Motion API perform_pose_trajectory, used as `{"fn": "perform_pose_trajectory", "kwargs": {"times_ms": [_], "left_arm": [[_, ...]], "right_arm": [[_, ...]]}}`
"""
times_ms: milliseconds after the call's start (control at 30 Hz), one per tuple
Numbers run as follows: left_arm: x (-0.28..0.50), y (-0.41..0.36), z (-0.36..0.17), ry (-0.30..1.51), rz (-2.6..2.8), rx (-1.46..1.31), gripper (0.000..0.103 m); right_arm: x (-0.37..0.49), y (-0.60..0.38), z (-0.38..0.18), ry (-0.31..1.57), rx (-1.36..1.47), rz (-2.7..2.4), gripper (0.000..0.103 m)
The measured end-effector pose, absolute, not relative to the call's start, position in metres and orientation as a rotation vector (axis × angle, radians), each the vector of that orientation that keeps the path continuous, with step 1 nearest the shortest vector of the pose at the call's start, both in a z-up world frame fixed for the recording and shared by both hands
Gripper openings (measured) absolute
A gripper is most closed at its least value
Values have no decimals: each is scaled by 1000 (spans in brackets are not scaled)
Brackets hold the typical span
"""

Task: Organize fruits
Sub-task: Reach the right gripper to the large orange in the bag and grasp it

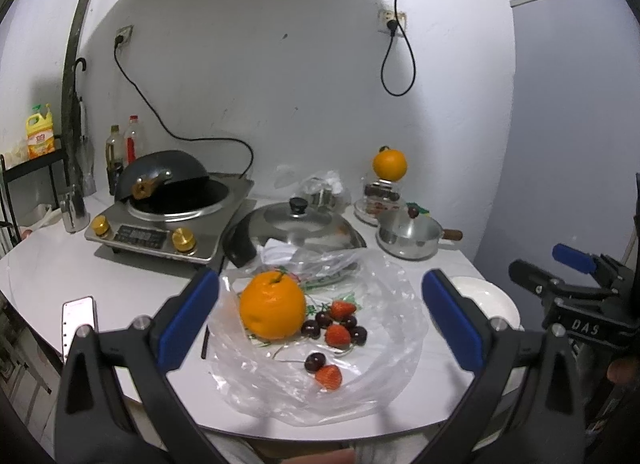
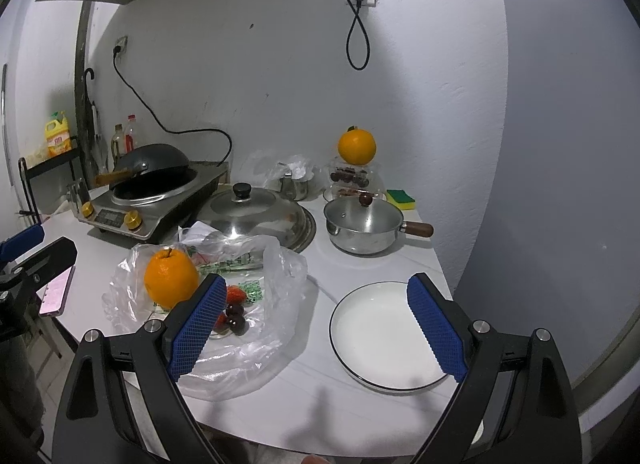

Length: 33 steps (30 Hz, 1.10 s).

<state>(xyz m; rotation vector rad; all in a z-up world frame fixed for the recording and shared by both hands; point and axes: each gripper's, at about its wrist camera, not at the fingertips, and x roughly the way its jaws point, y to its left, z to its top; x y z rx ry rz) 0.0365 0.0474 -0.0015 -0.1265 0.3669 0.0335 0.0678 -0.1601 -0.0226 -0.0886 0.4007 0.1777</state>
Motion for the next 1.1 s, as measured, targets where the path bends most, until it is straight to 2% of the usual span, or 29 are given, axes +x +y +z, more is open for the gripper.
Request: {"fn": "perform_pose_trajectory", "kwargs": {"times_ms": [567,1100], "left_arm": [[90,92,-51,514,90,-149,102],[124,149,-87,598,170,-202,102]], "right_arm": [[128,-119,-45,485,-128,247,94],[185,-43,-79,575,-176,452,94]]}}
